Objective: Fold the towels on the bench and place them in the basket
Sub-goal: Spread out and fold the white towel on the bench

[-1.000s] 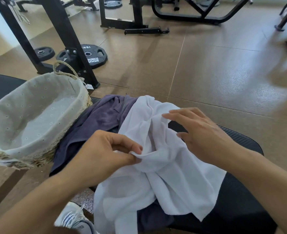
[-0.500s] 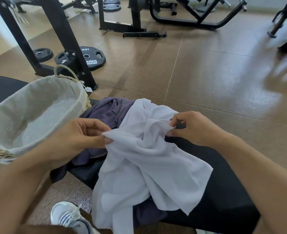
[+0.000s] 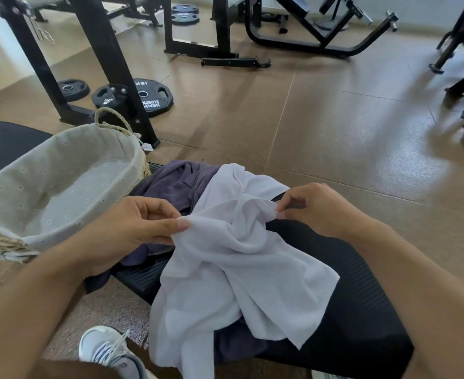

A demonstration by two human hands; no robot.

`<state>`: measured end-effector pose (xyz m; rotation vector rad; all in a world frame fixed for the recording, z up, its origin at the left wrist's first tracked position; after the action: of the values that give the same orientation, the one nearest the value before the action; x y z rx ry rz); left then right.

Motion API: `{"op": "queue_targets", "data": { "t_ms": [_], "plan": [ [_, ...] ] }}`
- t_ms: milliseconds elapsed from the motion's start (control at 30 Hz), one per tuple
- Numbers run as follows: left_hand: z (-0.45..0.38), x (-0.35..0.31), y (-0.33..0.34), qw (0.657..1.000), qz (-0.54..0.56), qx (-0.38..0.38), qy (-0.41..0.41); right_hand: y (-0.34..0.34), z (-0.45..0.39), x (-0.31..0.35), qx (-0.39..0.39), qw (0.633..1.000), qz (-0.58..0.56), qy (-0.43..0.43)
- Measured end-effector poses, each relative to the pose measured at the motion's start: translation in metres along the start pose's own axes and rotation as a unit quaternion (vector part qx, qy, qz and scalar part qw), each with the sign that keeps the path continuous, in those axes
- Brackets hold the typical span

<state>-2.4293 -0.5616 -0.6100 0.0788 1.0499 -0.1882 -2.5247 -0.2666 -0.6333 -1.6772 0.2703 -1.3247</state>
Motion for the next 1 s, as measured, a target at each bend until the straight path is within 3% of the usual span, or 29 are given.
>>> {"op": "queue_targets", "data": {
  "t_ms": [133,233,367,533,633,800,900,1000],
  "plan": [
    [-0.001,0.002,-0.002,1.0,-0.003,-0.005,-0.014,0.01,-0.001,0.002,0.044,0.992,-0.122,0.007],
    [-0.003,0.005,0.003,0.999,-0.02,0.003,-0.031,0.018,-0.003,0.008,0.042,0.987,-0.153,-0.003],
    [-0.003,0.005,0.01,0.998,-0.046,0.021,-0.031,0.015,-0.009,0.008,-0.012,0.992,-0.129,0.0],
    [-0.004,0.002,0.006,0.999,-0.043,0.01,-0.01,0.002,-0.008,0.002,-0.013,0.998,-0.066,0.009],
    [-0.007,-0.003,-0.006,0.999,-0.015,-0.046,0.019,-0.012,-0.003,-0.001,-0.004,0.999,-0.049,0.022],
    [-0.01,-0.004,-0.029,0.978,-0.013,-0.2,0.064,-0.023,0.007,0.003,0.037,0.997,-0.065,0.01],
    [-0.01,-0.001,-0.039,0.967,-0.041,-0.244,0.061,-0.017,0.011,0.008,0.09,0.995,-0.038,-0.004],
    [-0.009,-0.002,-0.037,0.96,-0.084,-0.26,0.068,-0.013,0.01,0.006,0.06,0.998,-0.035,-0.011]
  ]
}}
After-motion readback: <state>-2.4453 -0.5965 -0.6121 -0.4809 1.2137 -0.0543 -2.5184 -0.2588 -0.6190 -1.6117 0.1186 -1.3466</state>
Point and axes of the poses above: each hand's wrist, its own z-axis away from the middle knuckle, its own y-axis out of the palm, x = y × z, the point moved 6 cm from there along -z, towards the middle knuckle, and after that the axes turned 9 degrees about -y, right-handed, at the moved point
